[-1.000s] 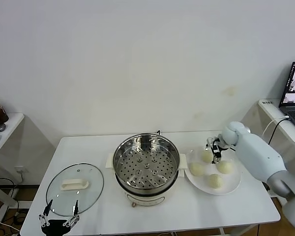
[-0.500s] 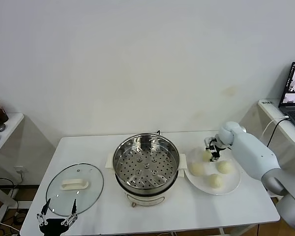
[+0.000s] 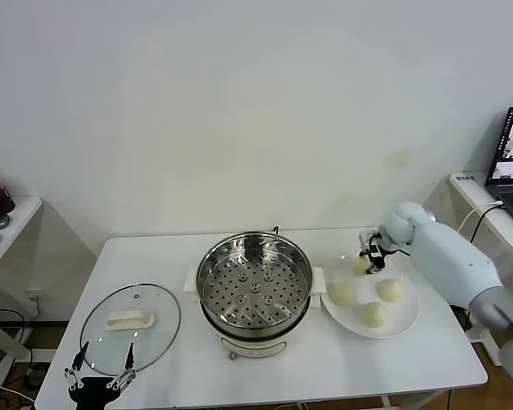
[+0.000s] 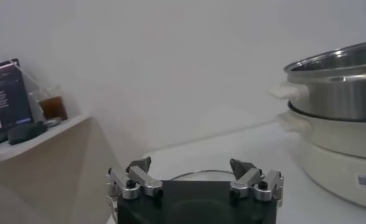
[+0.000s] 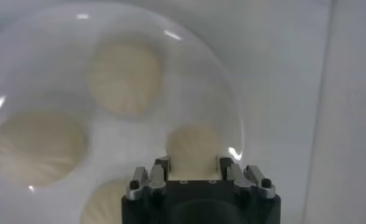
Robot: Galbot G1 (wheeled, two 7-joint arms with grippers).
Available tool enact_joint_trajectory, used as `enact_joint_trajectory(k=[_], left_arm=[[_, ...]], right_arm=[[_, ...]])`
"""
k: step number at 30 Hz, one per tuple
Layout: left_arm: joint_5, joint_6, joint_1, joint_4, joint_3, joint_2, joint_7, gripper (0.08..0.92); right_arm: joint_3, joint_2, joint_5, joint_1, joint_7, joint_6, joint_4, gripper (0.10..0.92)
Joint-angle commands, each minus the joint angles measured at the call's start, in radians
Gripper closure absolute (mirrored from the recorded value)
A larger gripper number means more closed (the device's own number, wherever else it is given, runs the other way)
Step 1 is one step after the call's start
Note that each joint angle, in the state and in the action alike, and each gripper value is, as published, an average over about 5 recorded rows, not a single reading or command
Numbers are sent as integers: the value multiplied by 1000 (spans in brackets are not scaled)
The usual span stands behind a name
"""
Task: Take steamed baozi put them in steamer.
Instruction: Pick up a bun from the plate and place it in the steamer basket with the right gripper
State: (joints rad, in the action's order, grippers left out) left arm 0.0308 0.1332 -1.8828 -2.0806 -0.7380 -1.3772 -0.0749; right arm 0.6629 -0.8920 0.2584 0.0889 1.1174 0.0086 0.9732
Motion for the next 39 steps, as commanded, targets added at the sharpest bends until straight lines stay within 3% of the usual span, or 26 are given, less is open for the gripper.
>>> enact_joint_trajectory(k=[1, 10, 17, 26, 39], left_arm=[[4, -1, 0, -1, 1, 2, 1, 177], [46, -9, 21, -1, 6, 15, 9, 177], [55, -15, 38, 4, 1, 14, 11, 177], [56, -15, 42, 1, -19, 5, 12, 177], [47, -18, 51, 8, -20, -6, 12, 177]], right_arm=[[146, 97, -221, 177, 33, -7, 173, 521], [447, -21, -485, 594, 45, 105, 268, 516], [564, -246, -525, 621, 44, 199, 322, 508], [616, -437, -286, 500, 9, 436, 266, 500], [593, -454, 20, 368, -70, 645, 140, 499]])
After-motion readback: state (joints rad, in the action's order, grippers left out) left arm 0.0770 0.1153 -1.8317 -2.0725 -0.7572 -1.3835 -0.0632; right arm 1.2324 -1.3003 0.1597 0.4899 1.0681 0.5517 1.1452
